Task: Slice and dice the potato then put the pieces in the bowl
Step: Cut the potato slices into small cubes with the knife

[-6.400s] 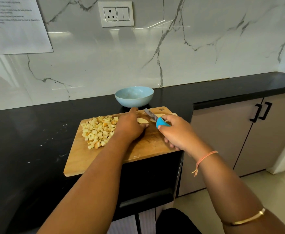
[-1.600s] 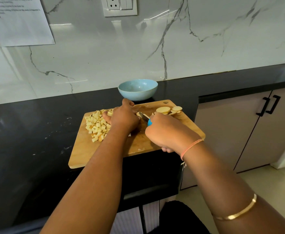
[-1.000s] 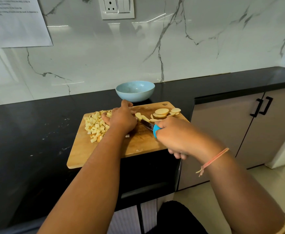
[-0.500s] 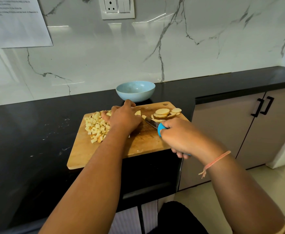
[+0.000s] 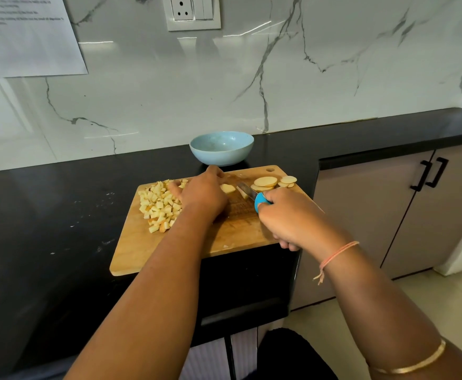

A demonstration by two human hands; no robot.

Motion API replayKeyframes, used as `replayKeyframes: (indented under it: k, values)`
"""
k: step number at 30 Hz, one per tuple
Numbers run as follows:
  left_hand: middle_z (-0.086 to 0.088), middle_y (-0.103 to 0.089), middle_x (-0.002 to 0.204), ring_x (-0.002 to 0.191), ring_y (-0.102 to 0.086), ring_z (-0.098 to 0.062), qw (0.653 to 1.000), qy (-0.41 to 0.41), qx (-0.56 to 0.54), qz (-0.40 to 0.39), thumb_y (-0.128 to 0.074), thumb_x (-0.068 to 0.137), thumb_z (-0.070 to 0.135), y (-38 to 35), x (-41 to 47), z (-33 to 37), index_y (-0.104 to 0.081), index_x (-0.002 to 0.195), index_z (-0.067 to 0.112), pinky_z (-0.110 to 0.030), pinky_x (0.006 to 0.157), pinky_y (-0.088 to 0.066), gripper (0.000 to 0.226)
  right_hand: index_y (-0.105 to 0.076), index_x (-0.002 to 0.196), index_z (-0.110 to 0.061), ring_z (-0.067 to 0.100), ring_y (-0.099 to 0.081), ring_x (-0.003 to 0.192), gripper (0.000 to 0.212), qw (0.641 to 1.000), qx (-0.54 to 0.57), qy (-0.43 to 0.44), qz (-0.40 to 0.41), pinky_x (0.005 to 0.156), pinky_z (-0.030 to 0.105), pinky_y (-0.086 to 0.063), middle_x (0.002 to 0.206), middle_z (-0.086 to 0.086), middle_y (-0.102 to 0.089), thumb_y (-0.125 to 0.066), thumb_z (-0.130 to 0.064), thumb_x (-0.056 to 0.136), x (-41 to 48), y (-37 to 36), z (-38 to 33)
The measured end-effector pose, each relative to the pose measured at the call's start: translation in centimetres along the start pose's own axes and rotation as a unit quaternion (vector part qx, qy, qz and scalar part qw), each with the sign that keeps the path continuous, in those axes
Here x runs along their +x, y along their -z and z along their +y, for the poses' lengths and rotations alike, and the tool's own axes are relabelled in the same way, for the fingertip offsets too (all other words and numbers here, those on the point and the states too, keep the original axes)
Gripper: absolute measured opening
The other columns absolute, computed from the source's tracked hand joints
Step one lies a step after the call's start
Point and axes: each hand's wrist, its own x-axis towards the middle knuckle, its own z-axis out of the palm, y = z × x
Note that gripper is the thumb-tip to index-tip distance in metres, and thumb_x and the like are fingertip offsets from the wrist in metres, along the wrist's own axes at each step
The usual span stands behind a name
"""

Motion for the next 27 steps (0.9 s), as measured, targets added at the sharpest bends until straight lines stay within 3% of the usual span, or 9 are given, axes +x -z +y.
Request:
replayKeyframes:
  k: [4, 11, 13, 17, 20, 24, 27]
  values:
    - [0.007, -0.054, 0.091, 0.107, -0.055, -0.018, 1.000, -0.003, 0.016, -0.011, -0.054, 0.088, 0.010, 0.3, -0.1, 0.2, -0.057, 0.108, 0.025, -0.053, 0.115, -0.007, 0.025, -0.036, 0.141, -0.024, 0.011, -0.052, 0.052, 0.042, 0.999, -0.021, 0.033, 0.018, 0.047, 0.022, -0.046, 0.082, 0.002, -0.055, -0.037, -0.030, 0.099, -0.5, -0.6, -0.3]
    - [0.005, -0.059, 0.092, 0.092, -0.050, -0.014, 0.999, 0.019, 0.014, -0.030, -0.060, 0.085, 0.008, 0.5, 0.0, 0.4, -0.066, 0.104, 0.026, -0.053, 0.114, -0.011, 0.027, -0.040, 0.138, -0.020, 0.014, -0.055, 0.062, 0.041, 0.998, -0.050, 0.033, 0.012, 0.066, 0.030, -0.053, 0.084, -0.001, -0.051, -0.037, -0.027, 0.098, -0.6, -1.0, -1.4]
    - [0.004, -0.062, 0.094, 0.092, -0.050, -0.013, 0.999, 0.015, 0.019, -0.034, -0.061, 0.085, 0.009, 0.7, 0.0, 0.4, -0.067, 0.104, 0.026, -0.052, 0.114, -0.013, 0.026, -0.041, 0.135, -0.018, 0.013, -0.053, 0.060, 0.040, 0.998, -0.057, 0.033, 0.006, 0.064, 0.029, -0.051, 0.078, 0.001, -0.052, -0.038, -0.024, 0.096, -0.6, -0.8, -2.0]
    - [0.006, -0.060, 0.092, 0.087, -0.045, -0.012, 0.999, 0.009, 0.034, -0.025, -0.063, 0.087, 0.014, 0.7, -0.2, 0.4, -0.069, 0.105, 0.027, -0.046, 0.111, -0.018, 0.023, -0.039, 0.137, -0.012, 0.011, -0.048, 0.045, 0.043, 0.996, -0.087, 0.020, -0.007, 0.043, 0.020, -0.040, 0.066, 0.004, -0.052, -0.038, -0.020, 0.095, -0.3, -0.4, -3.7]
    - [0.009, -0.058, 0.085, 0.087, -0.047, -0.012, 1.000, 0.016, 0.020, -0.011, -0.059, 0.089, 0.016, 0.5, -0.2, 0.4, -0.069, 0.101, 0.028, -0.045, 0.110, -0.018, 0.019, -0.037, 0.139, -0.012, 0.011, -0.049, 0.046, 0.043, 0.994, -0.105, 0.015, -0.015, 0.045, 0.019, -0.042, 0.069, 0.003, -0.051, -0.038, -0.022, 0.097, -0.1, -0.4, -4.4]
    - [0.008, -0.057, 0.078, 0.083, -0.048, -0.012, 1.000, 0.023, 0.018, 0.006, -0.055, 0.088, 0.012, 0.3, -0.4, 0.6, -0.069, 0.097, 0.027, -0.044, 0.110, -0.018, 0.023, -0.043, 0.130, -0.013, 0.015, -0.053, 0.053, 0.035, 0.994, -0.104, 0.015, -0.023, 0.061, 0.028, -0.050, 0.069, 0.004, -0.053, -0.038, -0.022, 0.097, -1.5, -0.5, -3.5]
    - [0.008, -0.053, 0.073, 0.082, -0.047, -0.013, 1.000, 0.019, 0.014, 0.007, -0.052, 0.088, 0.008, 0.2, -0.4, 0.5, -0.070, 0.098, 0.025, -0.046, 0.113, -0.015, 0.026, -0.049, 0.102, -0.004, 0.023, -0.059, 0.065, 0.023, 0.994, -0.101, 0.025, -0.012, 0.070, 0.036, -0.053, 0.067, 0.004, -0.050, -0.037, -0.022, 0.096, -3.2, -0.4, -2.3]
